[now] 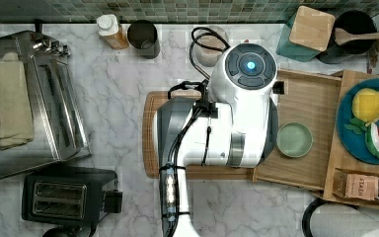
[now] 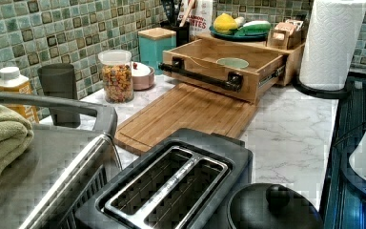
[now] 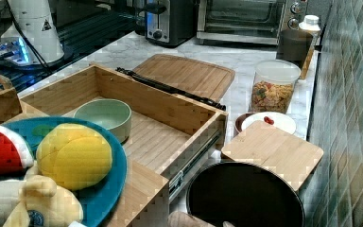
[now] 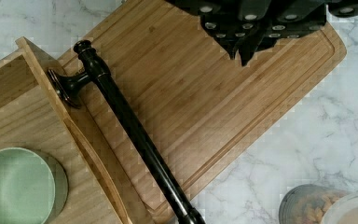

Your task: Close the drawer.

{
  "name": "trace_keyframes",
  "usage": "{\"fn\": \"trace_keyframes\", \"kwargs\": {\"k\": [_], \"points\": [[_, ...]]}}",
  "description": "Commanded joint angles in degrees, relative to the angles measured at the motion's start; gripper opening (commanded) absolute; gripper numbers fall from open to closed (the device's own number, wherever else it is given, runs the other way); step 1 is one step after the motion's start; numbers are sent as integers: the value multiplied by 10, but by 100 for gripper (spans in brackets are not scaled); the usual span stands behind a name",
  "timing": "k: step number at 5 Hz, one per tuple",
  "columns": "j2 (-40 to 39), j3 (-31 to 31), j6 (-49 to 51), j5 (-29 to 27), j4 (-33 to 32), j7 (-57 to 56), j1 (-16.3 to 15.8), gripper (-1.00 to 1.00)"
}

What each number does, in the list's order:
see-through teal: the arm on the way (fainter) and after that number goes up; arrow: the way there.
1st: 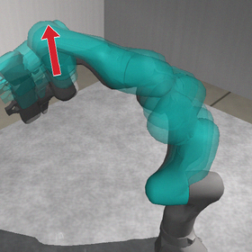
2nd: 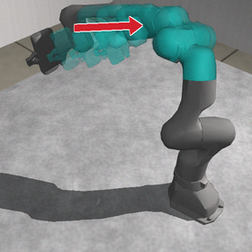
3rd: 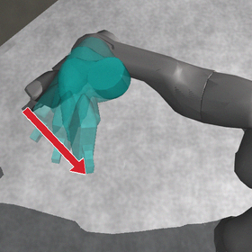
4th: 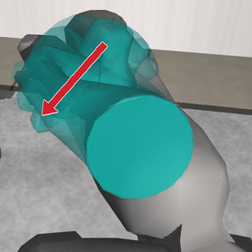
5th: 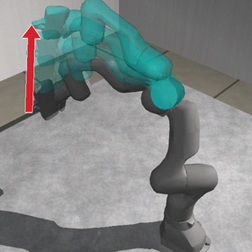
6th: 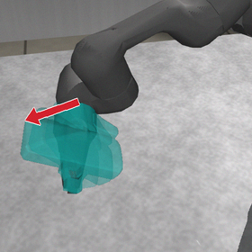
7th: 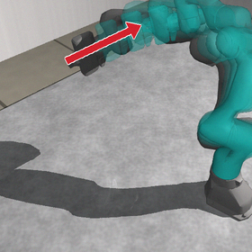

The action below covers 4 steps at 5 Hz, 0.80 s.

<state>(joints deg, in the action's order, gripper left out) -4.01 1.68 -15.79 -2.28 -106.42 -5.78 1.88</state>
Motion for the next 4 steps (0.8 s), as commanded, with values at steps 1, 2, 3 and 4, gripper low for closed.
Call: {"fn": "trace_keyframes", "kwargs": {"k": [1, 2, 3, 4], "points": [[0, 2, 0, -1, 0, 0, 2, -100], [-12, 3, -33, -12, -15, -89, 9, -100], [-22, 9, -76, -4, -28, -192, -4, -100], [-43, -5, -94, 17, -16, -249, 0, -100]]}}
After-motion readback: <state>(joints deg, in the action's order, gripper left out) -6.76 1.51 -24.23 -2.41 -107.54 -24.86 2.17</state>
